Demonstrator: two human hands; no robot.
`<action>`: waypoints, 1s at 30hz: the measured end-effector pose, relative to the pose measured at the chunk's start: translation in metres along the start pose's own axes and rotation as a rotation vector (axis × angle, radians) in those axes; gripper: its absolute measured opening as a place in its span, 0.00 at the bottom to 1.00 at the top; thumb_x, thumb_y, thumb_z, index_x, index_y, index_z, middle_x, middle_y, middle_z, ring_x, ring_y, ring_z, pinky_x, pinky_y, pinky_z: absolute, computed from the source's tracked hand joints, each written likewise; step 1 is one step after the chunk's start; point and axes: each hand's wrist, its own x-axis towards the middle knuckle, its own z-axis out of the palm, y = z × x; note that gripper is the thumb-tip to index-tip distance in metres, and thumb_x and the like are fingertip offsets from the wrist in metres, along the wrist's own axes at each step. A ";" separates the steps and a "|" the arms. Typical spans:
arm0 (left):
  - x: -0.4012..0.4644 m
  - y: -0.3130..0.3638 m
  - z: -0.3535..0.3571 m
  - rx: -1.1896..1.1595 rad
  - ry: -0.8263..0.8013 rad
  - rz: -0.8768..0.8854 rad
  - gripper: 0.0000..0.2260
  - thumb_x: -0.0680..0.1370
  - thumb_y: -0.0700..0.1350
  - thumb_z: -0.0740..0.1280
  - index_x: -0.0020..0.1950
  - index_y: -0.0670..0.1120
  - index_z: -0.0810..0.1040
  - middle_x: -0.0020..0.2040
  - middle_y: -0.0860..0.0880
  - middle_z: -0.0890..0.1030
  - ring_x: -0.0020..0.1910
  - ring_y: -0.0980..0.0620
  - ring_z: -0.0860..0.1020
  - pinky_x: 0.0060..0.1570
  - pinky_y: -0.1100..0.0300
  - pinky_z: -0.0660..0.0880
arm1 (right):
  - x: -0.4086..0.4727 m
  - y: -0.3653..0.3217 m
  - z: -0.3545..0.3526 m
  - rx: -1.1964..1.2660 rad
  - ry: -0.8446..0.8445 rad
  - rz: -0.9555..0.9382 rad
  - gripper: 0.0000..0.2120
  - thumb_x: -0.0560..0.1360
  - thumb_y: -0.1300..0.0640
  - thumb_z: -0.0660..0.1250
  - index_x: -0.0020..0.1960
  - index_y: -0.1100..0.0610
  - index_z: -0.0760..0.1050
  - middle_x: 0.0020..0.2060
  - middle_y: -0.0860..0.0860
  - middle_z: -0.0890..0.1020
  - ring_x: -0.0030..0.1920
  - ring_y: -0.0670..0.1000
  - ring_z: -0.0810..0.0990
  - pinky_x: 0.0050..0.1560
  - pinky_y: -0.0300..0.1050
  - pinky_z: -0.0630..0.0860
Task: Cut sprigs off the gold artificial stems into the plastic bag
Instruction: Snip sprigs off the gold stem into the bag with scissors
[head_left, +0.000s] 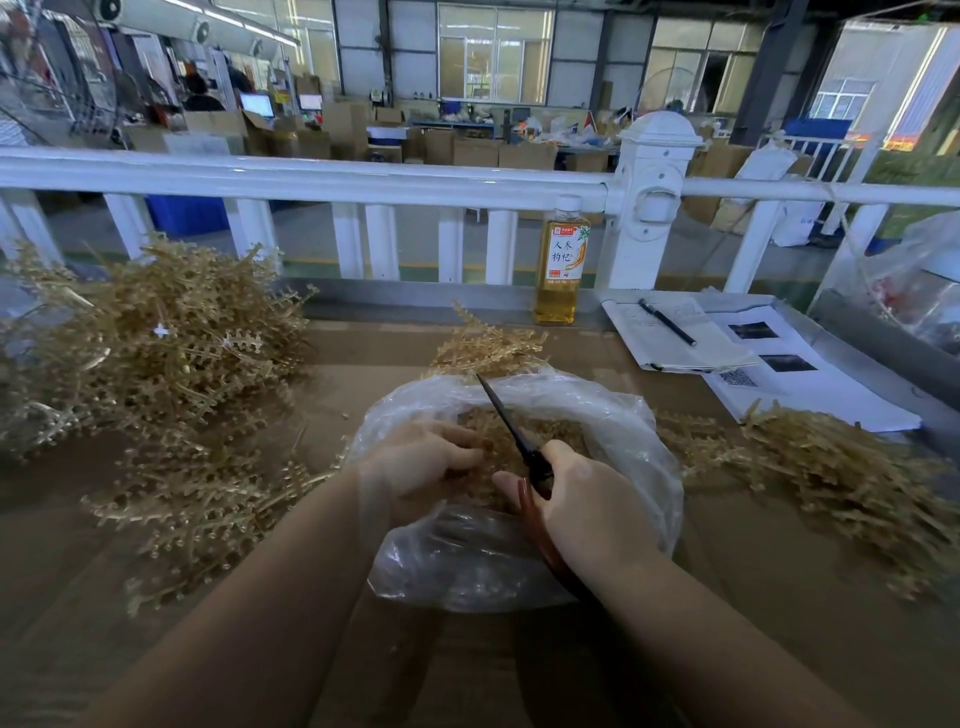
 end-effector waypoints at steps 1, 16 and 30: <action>-0.001 0.000 0.000 0.037 0.040 0.029 0.08 0.77 0.30 0.63 0.45 0.41 0.78 0.37 0.42 0.80 0.31 0.52 0.79 0.32 0.64 0.79 | 0.000 0.000 0.000 0.008 0.002 0.003 0.21 0.75 0.33 0.58 0.53 0.49 0.71 0.38 0.44 0.76 0.45 0.49 0.80 0.39 0.42 0.71; -0.005 -0.004 0.003 0.020 0.103 0.138 0.15 0.76 0.25 0.58 0.48 0.39 0.80 0.39 0.44 0.82 0.31 0.55 0.81 0.29 0.64 0.77 | -0.002 -0.003 0.003 0.058 -0.018 -0.029 0.19 0.75 0.34 0.59 0.55 0.48 0.67 0.43 0.49 0.78 0.47 0.52 0.78 0.48 0.46 0.75; -0.004 -0.007 0.002 -0.165 0.077 0.266 0.19 0.69 0.24 0.68 0.52 0.44 0.82 0.45 0.48 0.84 0.34 0.54 0.82 0.34 0.66 0.77 | -0.001 -0.004 -0.010 0.098 -0.081 0.013 0.17 0.77 0.36 0.59 0.52 0.49 0.70 0.40 0.46 0.79 0.44 0.51 0.79 0.46 0.47 0.76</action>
